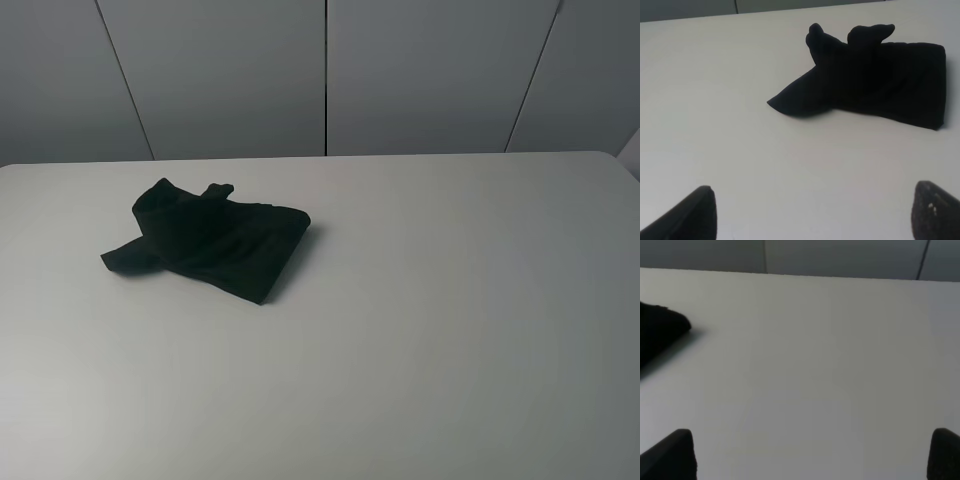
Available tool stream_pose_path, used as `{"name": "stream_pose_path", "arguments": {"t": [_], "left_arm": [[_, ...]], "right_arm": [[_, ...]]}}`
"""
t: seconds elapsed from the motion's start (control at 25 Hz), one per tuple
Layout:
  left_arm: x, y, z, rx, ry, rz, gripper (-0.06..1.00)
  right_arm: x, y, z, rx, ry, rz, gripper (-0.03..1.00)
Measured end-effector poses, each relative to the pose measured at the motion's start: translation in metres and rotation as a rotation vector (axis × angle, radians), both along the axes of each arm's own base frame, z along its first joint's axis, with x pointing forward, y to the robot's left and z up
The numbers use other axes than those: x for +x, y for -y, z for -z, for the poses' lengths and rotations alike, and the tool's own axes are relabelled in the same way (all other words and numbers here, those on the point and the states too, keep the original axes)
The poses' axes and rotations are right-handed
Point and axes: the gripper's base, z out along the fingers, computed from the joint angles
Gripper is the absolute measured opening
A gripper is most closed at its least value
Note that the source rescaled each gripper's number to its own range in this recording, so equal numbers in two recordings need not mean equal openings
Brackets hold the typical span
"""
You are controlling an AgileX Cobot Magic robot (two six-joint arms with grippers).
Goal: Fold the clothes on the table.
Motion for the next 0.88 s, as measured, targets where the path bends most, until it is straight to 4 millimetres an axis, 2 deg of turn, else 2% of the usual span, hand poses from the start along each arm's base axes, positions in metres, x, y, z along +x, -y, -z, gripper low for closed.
{"name": "stream_pose_path", "arguments": {"t": [0.2, 0.56, 0.68, 0.88], "left_arm": [[0.0002, -0.0017, 0.0001, 0.004, -0.001, -0.019, 1.00], [0.0003, -0.0022, 0.0001, -0.001, -0.002, -0.061, 1.00], [0.0006, -0.0020, 0.0001, -0.005, -0.002, -0.134, 1.00], [0.0007, -0.0022, 0.0001, -0.004, -0.002, -0.154, 1.00]], "right_arm": [[0.0000, -0.0005, 0.0000, 0.000, 0.000, 0.065, 1.00], [-0.0008, -0.0068, -0.0003, -0.032, 0.010, -0.033, 1.00], [-0.0008, -0.0068, -0.0003, -0.037, 0.011, -0.036, 1.00], [-0.0008, -0.0068, -0.0003, -0.039, 0.011, -0.037, 1.00]]}}
